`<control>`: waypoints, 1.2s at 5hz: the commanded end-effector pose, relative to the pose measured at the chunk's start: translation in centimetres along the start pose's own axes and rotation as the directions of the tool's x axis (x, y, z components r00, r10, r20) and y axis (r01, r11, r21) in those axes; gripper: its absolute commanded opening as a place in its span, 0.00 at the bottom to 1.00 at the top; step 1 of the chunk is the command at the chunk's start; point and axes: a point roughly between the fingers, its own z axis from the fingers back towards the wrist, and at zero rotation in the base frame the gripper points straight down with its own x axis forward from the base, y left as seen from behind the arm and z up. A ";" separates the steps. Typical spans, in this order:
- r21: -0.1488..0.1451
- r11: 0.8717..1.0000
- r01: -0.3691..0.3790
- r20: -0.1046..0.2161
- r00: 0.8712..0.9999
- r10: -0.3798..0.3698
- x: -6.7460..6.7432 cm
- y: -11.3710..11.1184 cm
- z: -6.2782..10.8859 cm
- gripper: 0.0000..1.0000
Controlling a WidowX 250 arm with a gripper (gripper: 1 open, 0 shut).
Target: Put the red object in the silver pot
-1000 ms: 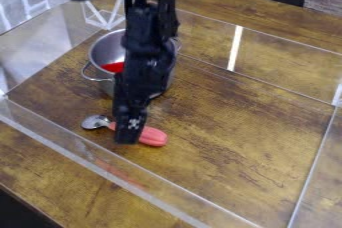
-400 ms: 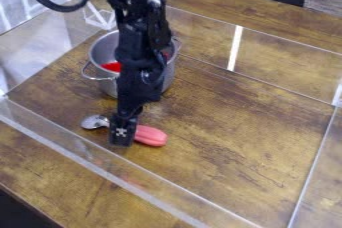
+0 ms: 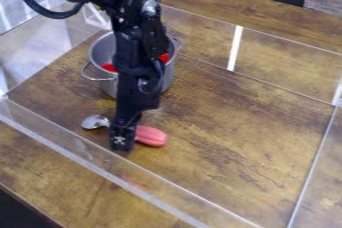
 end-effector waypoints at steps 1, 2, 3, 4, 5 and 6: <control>0.099 0.995 -0.015 0.062 0.998 0.009 1.3 1.1 3.0 1.00; 0.106 0.991 -0.083 0.074 0.994 0.076 1.1 1.9 3.0 1.00; 0.106 0.980 -0.166 0.082 0.984 0.158 0.7 2.6 2.6 1.00; 0.109 0.975 -0.194 0.088 0.979 0.185 0.5 3.2 2.0 1.00; 0.113 0.971 -0.213 0.097 0.974 0.203 0.4 3.9 1.6 1.00; 0.119 0.977 -0.176 0.110 0.980 0.164 -0.4 4.8 1.7 0.00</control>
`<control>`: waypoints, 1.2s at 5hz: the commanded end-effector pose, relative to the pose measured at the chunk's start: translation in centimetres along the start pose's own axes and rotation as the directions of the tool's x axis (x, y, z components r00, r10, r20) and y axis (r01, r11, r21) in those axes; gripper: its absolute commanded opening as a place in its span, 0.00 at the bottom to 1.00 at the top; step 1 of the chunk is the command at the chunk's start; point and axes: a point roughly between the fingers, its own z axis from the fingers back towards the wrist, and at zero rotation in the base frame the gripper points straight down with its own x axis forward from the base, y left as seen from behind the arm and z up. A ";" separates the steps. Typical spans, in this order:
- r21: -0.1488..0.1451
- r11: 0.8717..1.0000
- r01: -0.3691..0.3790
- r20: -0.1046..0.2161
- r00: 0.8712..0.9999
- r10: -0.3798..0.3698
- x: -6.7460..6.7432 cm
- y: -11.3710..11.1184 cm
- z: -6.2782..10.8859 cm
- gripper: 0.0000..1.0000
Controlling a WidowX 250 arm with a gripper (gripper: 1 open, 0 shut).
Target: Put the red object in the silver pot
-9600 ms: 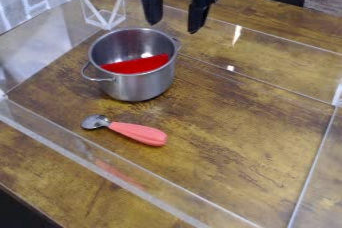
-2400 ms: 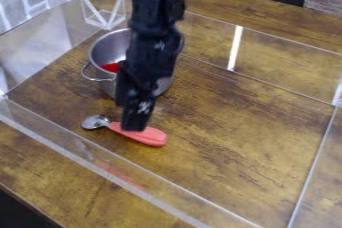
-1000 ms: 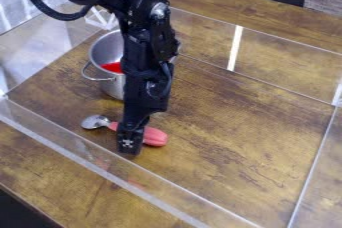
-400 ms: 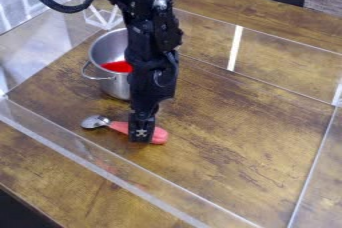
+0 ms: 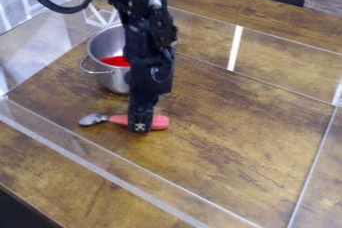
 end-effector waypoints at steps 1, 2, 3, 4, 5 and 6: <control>0.054 0.998 0.031 0.056 0.998 -0.034 -0.3 2.2 1.3 0.00; 0.057 0.998 0.038 0.062 0.997 -0.042 0.0 3.4 2.1 0.00; 0.054 0.999 0.002 0.061 0.998 -0.005 0.8 4.0 3.4 1.00; 0.047 0.998 -0.031 0.061 0.998 0.028 1.6 4.6 4.4 0.00; 0.040 0.999 0.037 0.074 0.997 -0.040 1.2 4.4 3.2 1.00; 0.034 0.993 0.113 0.089 0.989 -0.116 0.7 4.0 2.0 1.00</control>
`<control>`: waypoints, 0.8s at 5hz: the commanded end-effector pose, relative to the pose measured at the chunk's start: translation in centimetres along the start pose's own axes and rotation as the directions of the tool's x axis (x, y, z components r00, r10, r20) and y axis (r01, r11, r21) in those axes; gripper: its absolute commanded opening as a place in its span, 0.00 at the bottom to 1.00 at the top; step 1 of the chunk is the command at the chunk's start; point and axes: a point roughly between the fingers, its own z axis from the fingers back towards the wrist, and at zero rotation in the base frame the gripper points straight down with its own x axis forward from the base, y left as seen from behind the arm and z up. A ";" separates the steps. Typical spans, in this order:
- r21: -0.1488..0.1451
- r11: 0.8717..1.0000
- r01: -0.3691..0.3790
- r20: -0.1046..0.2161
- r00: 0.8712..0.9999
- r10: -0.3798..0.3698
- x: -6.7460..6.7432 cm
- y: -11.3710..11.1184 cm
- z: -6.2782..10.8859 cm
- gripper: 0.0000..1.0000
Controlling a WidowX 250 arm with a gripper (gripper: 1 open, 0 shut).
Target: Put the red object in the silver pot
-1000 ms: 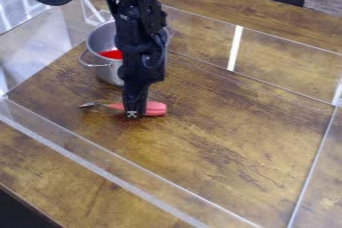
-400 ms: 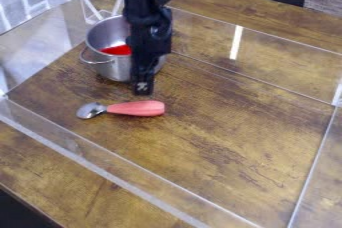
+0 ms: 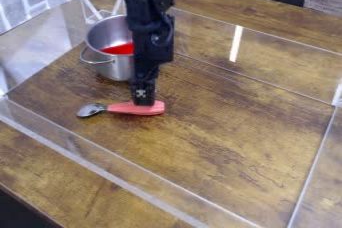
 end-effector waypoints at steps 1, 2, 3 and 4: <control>0.023 1.000 -0.013 0.023 1.000 0.013 -0.5 0.1 -0.2 1.00; 0.021 1.000 -0.011 0.026 1.000 0.011 -0.3 -0.5 -0.2 0.00; 0.020 1.000 -0.016 0.031 0.999 0.016 -0.5 -0.4 1.1 0.00; 0.019 1.000 -0.021 0.038 0.999 0.020 -0.7 -0.2 2.5 0.00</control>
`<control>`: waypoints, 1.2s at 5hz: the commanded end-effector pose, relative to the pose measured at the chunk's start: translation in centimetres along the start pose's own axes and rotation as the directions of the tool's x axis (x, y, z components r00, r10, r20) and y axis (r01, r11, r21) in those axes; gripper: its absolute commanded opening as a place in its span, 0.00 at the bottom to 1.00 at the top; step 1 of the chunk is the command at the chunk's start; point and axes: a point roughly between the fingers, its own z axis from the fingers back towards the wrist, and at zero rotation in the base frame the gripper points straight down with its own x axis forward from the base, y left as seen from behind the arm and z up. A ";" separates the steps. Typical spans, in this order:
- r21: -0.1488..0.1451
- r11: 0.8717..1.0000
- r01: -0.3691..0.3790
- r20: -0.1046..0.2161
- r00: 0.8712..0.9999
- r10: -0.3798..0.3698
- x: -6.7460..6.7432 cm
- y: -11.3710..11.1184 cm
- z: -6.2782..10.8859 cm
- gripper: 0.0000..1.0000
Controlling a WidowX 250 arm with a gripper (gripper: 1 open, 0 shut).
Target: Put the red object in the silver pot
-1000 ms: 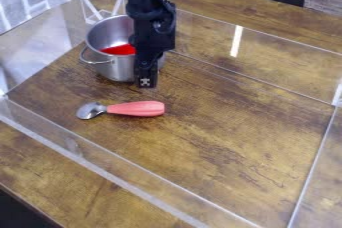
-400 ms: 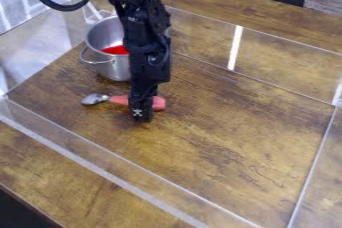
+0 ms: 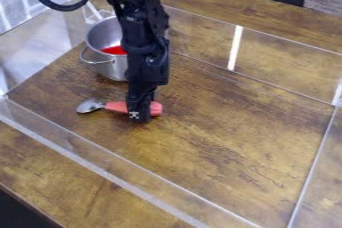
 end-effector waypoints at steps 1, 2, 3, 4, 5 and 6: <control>0.102 0.993 -0.060 0.042 0.998 0.056 -1.4 2.0 3.9 0.00; 0.111 0.990 -0.092 0.040 0.995 0.088 -2.5 2.6 4.2 0.00; 0.125 0.988 -0.090 0.046 0.995 0.085 -3.6 3.5 5.7 0.00; 0.134 0.987 -0.087 0.054 0.995 0.081 -4.5 4.7 6.7 0.00; 0.124 0.982 -0.143 0.081 0.988 0.134 -4.8 4.5 6.9 1.00; 0.125 0.974 -0.192 0.092 0.979 0.181 -5.0 4.3 6.9 1.00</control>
